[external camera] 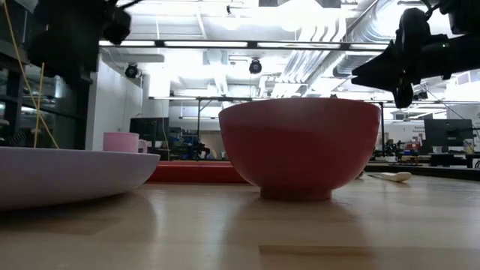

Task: Set up tray
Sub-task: Put the purple plate on the red serving tray to the bottom right of the pink mug

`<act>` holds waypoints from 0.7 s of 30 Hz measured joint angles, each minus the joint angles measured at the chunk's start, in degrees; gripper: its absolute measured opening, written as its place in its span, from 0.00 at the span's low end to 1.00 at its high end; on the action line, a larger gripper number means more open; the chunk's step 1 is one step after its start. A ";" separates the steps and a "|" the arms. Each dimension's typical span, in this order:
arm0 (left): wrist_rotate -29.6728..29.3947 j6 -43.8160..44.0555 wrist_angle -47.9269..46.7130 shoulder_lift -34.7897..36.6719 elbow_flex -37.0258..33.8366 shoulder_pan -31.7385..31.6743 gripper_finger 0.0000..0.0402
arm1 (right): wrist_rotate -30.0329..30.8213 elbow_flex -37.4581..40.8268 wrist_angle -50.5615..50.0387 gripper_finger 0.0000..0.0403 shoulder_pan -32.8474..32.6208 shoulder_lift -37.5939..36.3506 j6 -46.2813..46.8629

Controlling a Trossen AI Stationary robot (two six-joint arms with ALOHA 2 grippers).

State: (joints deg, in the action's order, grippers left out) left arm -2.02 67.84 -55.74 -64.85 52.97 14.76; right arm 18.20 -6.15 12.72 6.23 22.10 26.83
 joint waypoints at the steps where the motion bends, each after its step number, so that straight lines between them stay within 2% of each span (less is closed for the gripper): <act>1: 0.41 0.19 -1.01 -0.48 0.00 -0.02 0.69 | 0.00 0.00 -0.19 0.18 -0.01 -0.01 0.00; 6: 2.84 2.02 -4.03 -2.91 0.02 -0.02 0.69 | 0.00 0.00 -0.47 0.18 0.00 -0.01 -0.10; 11: 5.02 3.41 -5.98 -5.60 0.04 -0.02 0.69 | -0.28 0.00 -1.17 0.18 -0.01 0.00 -3.96; 14: 6.18 3.28 -5.40 -7.16 -0.03 -0.02 0.69 | -1.08 0.00 -1.38 0.18 -0.01 -0.01 -1.47; 17: 6.20 3.08 -5.30 -7.82 -0.04 0.53 0.69 | -3.57 0.00 -1.61 0.18 -0.01 0.05 -1.24; 21: 5.66 3.12 -4.06 -8.66 -0.04 2.15 0.69 | -10.57 0.00 -1.90 0.18 -0.01 0.03 -5.70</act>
State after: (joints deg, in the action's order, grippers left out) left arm 3.64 70.96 -59.80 -73.51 52.93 16.92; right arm 7.63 -6.15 10.81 6.22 22.13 21.13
